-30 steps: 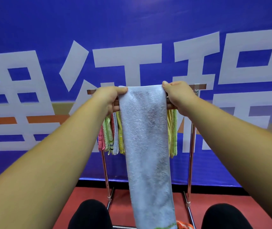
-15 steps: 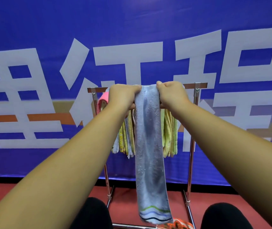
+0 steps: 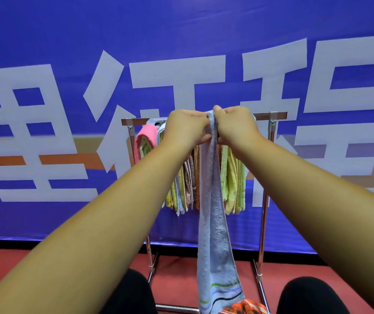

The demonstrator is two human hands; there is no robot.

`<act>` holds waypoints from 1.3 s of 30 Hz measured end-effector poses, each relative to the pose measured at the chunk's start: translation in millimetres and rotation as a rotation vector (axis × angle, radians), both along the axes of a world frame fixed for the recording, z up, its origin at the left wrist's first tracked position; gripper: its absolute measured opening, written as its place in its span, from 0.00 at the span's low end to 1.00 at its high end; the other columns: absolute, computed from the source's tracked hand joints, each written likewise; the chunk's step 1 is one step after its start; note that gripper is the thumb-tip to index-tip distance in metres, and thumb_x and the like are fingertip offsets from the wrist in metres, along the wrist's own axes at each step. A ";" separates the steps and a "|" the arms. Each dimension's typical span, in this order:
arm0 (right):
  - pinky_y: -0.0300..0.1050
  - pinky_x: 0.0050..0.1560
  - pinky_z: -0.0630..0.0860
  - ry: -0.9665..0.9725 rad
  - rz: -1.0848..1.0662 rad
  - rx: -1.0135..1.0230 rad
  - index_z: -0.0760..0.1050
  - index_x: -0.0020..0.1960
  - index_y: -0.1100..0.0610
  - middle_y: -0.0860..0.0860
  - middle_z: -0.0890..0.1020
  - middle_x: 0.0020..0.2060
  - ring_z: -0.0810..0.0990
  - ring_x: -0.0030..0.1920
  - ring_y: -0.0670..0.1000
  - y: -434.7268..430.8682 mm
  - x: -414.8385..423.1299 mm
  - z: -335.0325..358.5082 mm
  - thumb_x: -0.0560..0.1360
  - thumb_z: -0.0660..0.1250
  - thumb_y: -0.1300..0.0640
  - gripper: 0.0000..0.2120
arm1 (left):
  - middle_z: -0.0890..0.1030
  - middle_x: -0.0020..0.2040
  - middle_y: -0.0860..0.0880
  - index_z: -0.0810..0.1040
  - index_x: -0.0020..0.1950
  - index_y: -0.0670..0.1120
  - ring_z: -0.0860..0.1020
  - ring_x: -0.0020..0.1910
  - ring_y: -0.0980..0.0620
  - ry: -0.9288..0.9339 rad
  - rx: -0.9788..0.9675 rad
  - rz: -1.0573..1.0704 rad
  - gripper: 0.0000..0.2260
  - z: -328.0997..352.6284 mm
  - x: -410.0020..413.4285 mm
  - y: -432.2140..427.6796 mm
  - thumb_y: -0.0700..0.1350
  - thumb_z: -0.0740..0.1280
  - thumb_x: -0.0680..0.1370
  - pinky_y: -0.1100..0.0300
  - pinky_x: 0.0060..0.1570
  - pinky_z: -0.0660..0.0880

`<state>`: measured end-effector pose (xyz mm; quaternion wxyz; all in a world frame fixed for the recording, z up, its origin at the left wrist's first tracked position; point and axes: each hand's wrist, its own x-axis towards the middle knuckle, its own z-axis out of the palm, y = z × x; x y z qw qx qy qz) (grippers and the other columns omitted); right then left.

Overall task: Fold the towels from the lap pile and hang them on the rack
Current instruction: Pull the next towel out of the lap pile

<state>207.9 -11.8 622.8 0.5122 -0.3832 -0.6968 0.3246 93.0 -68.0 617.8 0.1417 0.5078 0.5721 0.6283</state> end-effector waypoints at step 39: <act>0.50 0.45 0.87 0.739 0.610 -0.564 0.76 0.61 0.67 0.59 0.88 0.51 0.89 0.48 0.54 11.3 31.9 6.9 0.89 0.56 0.62 0.12 | 0.87 0.60 0.49 0.82 0.66 0.47 0.85 0.59 0.51 -0.289 -0.252 -0.424 0.18 -71.9 -24.8 -10.9 0.54 0.72 0.79 0.50 0.63 0.80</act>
